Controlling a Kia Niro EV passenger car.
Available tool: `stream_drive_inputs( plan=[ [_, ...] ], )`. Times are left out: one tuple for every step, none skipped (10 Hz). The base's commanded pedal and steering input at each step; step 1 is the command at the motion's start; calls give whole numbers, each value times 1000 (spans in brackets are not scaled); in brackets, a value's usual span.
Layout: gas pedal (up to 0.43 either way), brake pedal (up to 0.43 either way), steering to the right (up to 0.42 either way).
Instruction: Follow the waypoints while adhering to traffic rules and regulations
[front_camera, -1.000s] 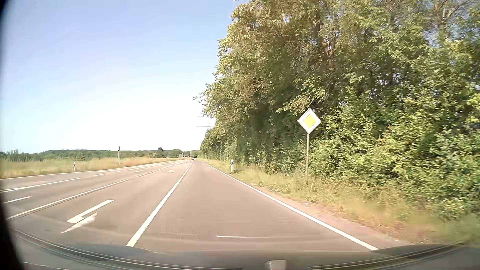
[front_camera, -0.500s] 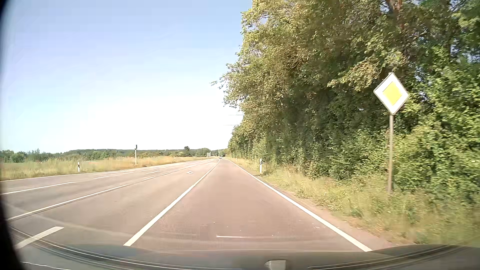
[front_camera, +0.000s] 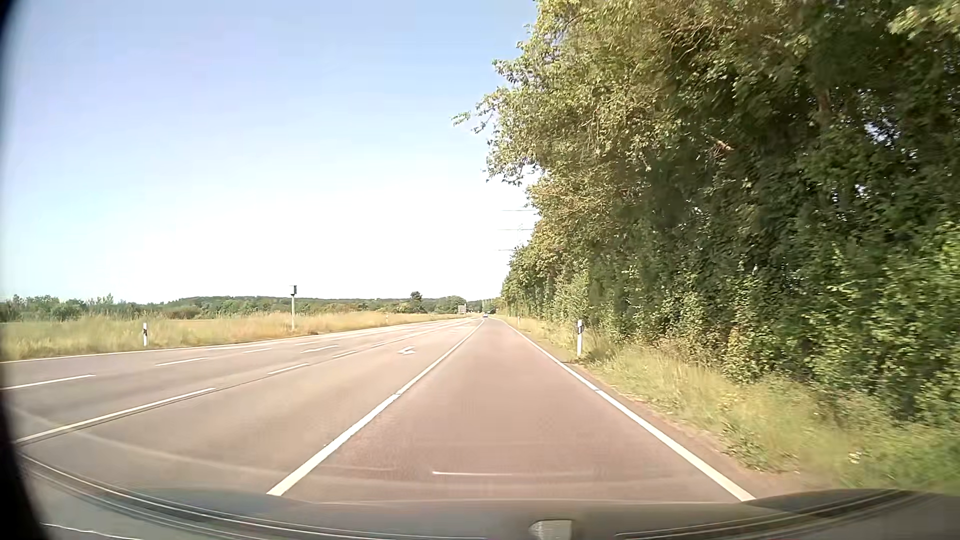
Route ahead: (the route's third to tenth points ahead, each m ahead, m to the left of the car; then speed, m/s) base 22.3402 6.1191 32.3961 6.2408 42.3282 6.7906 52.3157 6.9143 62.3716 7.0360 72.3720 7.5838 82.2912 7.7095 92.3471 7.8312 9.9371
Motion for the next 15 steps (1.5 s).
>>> stream_drive_inputs(
  plan=[
    [268,30,-21],
    [268,30,-11],
    [268,30,-7],
    [268,30,-5],
    [268,30,-5],
    [268,30,-5],
    [268,30,-5],
    [280,30,-4],
    [280,30,-4],
    [280,30,-2],
    [280,30,-1],
    [280,30,0],
    [280,30,0],
    [280,30,0],
    [280,30,0]
  ],
)
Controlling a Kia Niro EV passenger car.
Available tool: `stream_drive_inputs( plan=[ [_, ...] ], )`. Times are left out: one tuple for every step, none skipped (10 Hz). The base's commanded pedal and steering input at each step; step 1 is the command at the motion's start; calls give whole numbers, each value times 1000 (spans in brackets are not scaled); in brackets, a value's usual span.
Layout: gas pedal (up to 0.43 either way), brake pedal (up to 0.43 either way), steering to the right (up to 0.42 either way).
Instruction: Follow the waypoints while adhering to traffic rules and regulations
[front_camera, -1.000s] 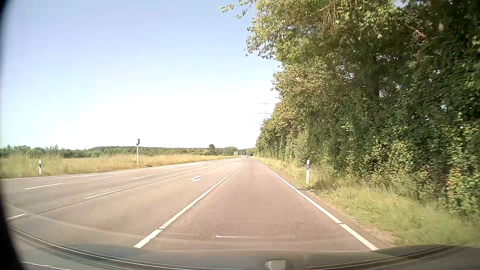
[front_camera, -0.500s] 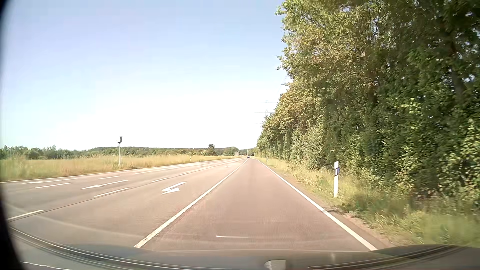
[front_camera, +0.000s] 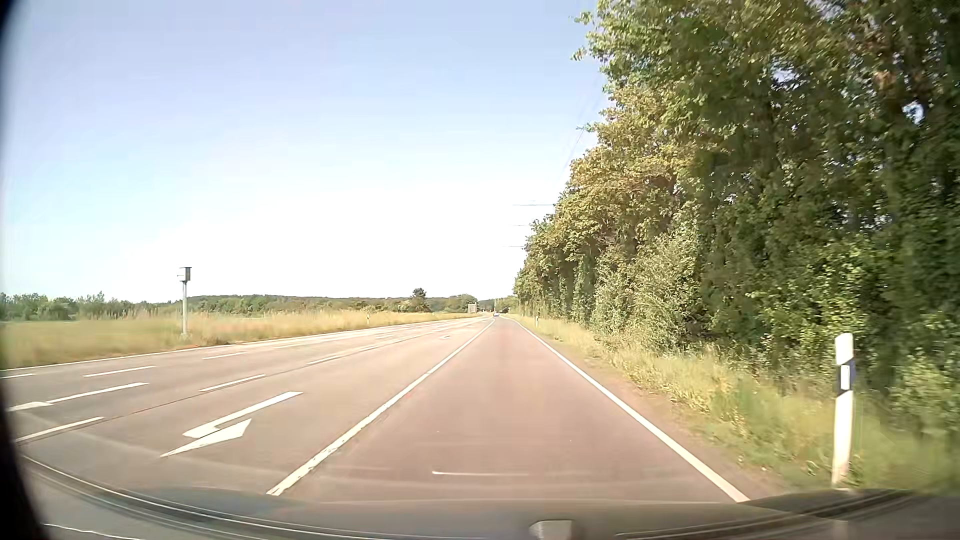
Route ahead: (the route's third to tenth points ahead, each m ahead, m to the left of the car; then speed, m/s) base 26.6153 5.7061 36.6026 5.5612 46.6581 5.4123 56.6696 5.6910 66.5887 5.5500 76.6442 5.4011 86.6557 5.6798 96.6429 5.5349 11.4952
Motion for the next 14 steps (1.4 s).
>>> stream_drive_inputs(
  plan=[
    [287,30,-1],
    [311,30,-1],
    [319,30,-1],
    [331,30,-1],
    [331,30,-1],
    [331,30,-1],
    [331,30,-2],
    [331,30,-2],
    [331,30,-2],
    [331,30,-2],
    [331,30,-2],
    [331,30,-2],
    [331,30,-1],
    [331,30,-2]
  ],
)
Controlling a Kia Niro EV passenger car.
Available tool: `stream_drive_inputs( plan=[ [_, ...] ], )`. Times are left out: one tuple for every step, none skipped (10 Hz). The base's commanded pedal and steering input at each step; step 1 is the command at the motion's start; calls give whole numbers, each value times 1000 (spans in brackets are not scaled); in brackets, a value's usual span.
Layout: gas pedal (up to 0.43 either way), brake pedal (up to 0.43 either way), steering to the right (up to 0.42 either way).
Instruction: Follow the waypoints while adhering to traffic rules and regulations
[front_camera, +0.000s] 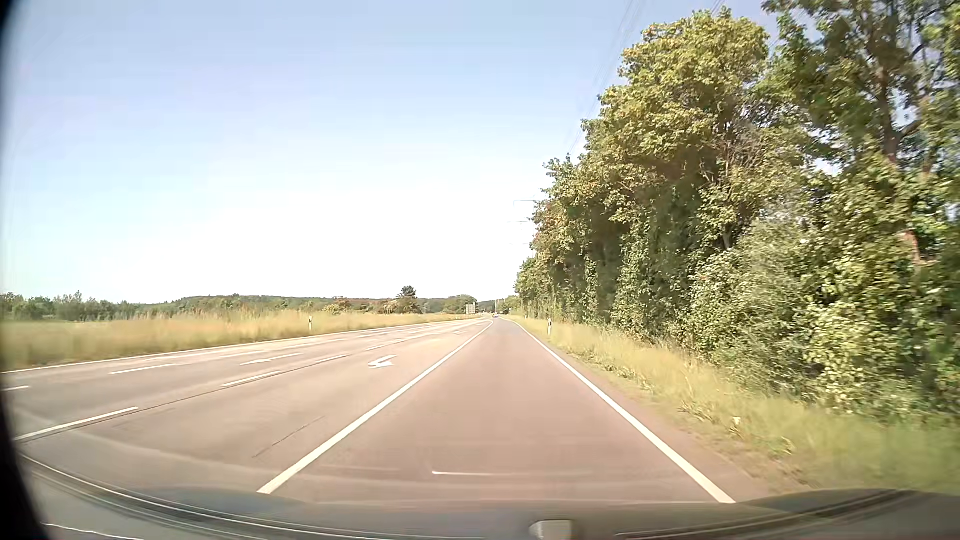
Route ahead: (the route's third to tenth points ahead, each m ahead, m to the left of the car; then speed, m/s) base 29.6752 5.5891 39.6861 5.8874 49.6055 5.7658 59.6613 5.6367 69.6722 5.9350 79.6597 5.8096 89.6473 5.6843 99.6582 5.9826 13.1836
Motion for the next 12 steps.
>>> stream_drive_inputs(
  plan=[
    [331,30,-1],
    [331,30,-2],
    [319,30,-2],
    [319,30,-2],
    [319,30,-2],
    [299,30,-2],
    [287,30,-2],
    [268,30,-2],
    [260,30,-2],
    [248,30,-3],
    [209,30,-2],
    [189,30,-2]
  ],
)
